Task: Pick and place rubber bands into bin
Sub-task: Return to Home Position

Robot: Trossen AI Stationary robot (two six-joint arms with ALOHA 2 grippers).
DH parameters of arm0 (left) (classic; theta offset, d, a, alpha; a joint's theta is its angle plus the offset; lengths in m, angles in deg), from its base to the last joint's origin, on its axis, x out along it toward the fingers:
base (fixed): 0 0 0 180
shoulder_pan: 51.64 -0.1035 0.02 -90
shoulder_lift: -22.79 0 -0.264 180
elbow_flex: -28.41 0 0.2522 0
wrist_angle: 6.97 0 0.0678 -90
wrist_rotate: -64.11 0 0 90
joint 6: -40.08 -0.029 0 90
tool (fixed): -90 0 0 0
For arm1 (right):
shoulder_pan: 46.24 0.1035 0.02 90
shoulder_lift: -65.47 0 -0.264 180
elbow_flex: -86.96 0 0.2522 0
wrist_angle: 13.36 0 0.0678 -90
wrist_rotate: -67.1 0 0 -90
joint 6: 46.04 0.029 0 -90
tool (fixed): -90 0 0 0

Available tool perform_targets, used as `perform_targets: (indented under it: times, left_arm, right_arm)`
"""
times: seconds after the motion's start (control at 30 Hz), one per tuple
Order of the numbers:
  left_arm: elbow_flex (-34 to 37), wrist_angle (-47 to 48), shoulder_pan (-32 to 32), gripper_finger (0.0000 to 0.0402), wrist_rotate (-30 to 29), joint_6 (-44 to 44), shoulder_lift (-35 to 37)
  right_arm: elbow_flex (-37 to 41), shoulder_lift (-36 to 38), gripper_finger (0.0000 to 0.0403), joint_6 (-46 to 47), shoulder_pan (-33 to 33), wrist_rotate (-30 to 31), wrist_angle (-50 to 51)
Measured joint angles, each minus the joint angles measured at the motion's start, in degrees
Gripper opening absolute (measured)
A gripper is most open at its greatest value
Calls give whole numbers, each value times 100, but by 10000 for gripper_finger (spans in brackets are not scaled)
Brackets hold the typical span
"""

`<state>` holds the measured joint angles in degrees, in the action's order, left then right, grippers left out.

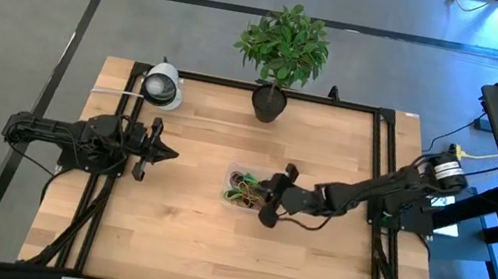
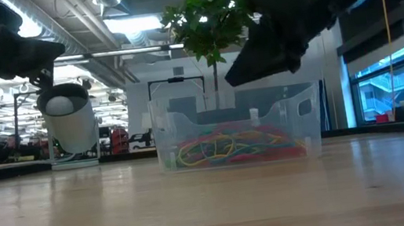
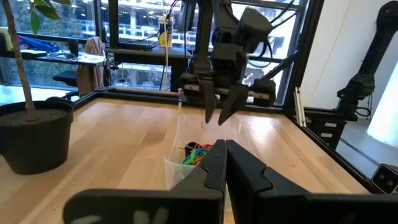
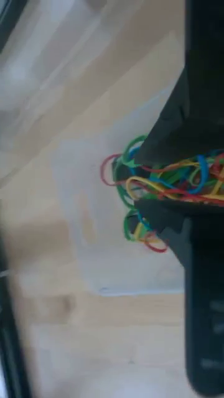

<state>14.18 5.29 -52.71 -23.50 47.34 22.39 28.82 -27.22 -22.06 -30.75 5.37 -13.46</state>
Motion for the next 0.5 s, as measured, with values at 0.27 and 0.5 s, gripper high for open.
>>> perform_targets:
  times: [0.27, 0.5]
  left_arm:
    - [0, 0, -1, 2, 0, 2, 0]
    - [0, 1, 0, 2, 0, 1, 0]
  right_arm:
    - [-7, 575, 161, -1353, -71, 103, 198]
    - [-7, 994, 126, -1122, -77, 270, 1099]
